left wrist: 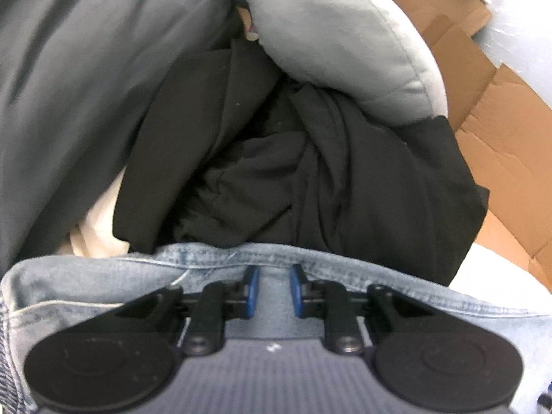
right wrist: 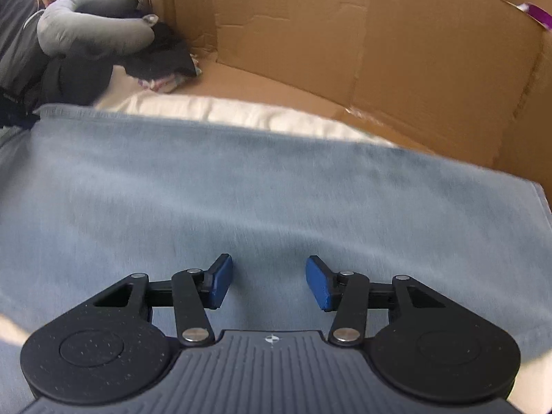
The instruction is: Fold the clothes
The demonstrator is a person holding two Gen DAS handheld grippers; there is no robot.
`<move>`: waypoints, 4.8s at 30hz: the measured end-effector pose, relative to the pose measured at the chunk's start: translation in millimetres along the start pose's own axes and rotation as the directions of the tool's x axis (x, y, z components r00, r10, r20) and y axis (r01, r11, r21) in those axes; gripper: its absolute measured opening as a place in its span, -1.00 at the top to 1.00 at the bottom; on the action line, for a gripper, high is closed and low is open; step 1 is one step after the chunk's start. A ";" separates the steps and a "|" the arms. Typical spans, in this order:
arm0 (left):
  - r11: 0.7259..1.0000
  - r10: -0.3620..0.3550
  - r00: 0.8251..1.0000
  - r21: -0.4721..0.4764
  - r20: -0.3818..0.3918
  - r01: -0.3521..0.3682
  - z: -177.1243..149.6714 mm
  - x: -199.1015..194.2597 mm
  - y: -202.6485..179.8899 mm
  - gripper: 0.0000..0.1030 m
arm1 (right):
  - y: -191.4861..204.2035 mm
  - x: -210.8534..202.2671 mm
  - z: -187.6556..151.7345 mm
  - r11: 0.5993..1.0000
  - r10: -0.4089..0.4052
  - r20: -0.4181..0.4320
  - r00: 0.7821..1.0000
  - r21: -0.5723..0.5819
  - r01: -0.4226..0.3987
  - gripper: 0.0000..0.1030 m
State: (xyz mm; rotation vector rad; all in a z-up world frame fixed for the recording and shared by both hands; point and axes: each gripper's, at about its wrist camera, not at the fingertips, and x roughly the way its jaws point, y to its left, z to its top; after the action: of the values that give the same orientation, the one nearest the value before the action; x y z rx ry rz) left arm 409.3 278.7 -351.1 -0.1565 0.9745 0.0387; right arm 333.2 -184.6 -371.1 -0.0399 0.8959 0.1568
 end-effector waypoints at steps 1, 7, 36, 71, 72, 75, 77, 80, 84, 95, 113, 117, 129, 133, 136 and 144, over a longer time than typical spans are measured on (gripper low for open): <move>1.000 0.007 1.000 0.009 -0.006 -0.007 1.0 0.1 -2.0 0.60 | 2.3 3.9 6.1 1.000 0.010 0.003 1.000 -0.006 -0.010 -0.07; 1.000 0.012 0.999 0.017 -0.046 -0.011 6.4 -0.4 -6.4 0.61 | 22.7 26.6 36.3 0.993 0.103 -0.011 0.995 0.058 -0.102 -0.01; 0.975 -0.143 0.989 0.163 -0.046 0.149 -63.2 -76.7 -31.4 0.48 | 78.0 119.1 113.0 0.998 0.010 -0.046 0.999 0.068 -0.006 0.04; 0.996 0.062 0.998 -0.062 0.007 -0.062 -117.5 -376.4 75.2 -0.32 | -55.5 -300.0 247.9 0.983 0.157 0.079 0.984 0.084 -0.163 0.06; 0.996 0.063 0.998 -0.067 0.011 -0.062 -116.2 -385.3 75.3 -0.32 | -60.0 -317.3 252.4 0.984 0.151 0.091 0.984 0.078 -0.158 0.06; 0.995 0.082 0.996 -0.064 0.027 -0.080 -111.2 -409.9 73.8 -0.32 | -74.8 -368.2 263.9 0.987 0.133 0.134 0.982 0.076 -0.144 0.06; 0.993 0.101 0.994 -0.060 0.035 -0.098 -108.5 -425.5 73.5 -0.32 | -84.3 -399.8 270.0 0.987 0.130 0.165 0.978 0.077 -0.144 0.05; 0.992 0.115 0.992 -0.063 0.043 -0.113 -106.7 -448.4 73.6 -0.32 | -96.4 -440.4 274.9 0.983 0.148 0.210 0.966 0.075 -0.166 0.04; 0.992 0.115 0.992 -0.064 0.046 -0.112 -106.7 -470.8 73.8 -0.32 | -111.2 -480.4 265.8 0.984 0.156 0.223 0.962 0.051 -0.171 0.04; 0.999 0.052 0.997 -0.020 0.054 -0.051 -117.2 -506.2 55.0 -0.34 | -153.5 -529.3 137.2 0.969 0.160 0.235 0.959 0.150 -0.198 -0.03; 0.999 0.035 0.999 -0.011 0.027 -0.035 -159.6 -503.4 61.7 -0.67 | -112.9 -443.7 -53.9 0.917 0.255 0.211 0.944 0.255 -0.305 -0.09; 1.000 0.017 0.999 -0.020 0.032 -0.017 -178.7 -488.7 72.1 -0.67 | -92.4 -403.0 -87.5 0.911 0.287 0.166 0.943 0.257 -0.323 -0.09; 0.998 0.050 0.994 -0.031 -0.096 -0.053 -201.9 -421.2 83.7 -0.67 | -46.3 -293.1 -175.1 0.874 0.396 0.046 0.917 0.287 -0.392 -0.08; 0.997 0.067 0.989 -0.017 -0.132 -0.070 -206.5 -404.8 85.9 -0.67 | -22.0 -261.7 -188.4 0.886 0.404 -0.007 0.915 0.250 -0.390 -0.08; 0.996 0.076 0.984 -0.025 -0.161 -0.081 -209.7 -391.1 90.4 -0.67 | -4.4 -240.4 -192.2 0.886 0.426 -0.035 0.904 0.216 -0.410 -0.08; 0.994 0.076 0.978 -0.064 -0.192 -0.090 -221.5 -360.7 97.9 -0.67 | 20.8 -189.9 -189.1 0.888 0.449 -0.094 0.889 0.158 -0.432 -0.08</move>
State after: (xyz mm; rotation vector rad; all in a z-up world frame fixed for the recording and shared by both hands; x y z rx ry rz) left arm 14.8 355.8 -186.4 -0.1885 1.1700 0.1379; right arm 67.0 -205.6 -340.4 0.2854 1.0327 0.5257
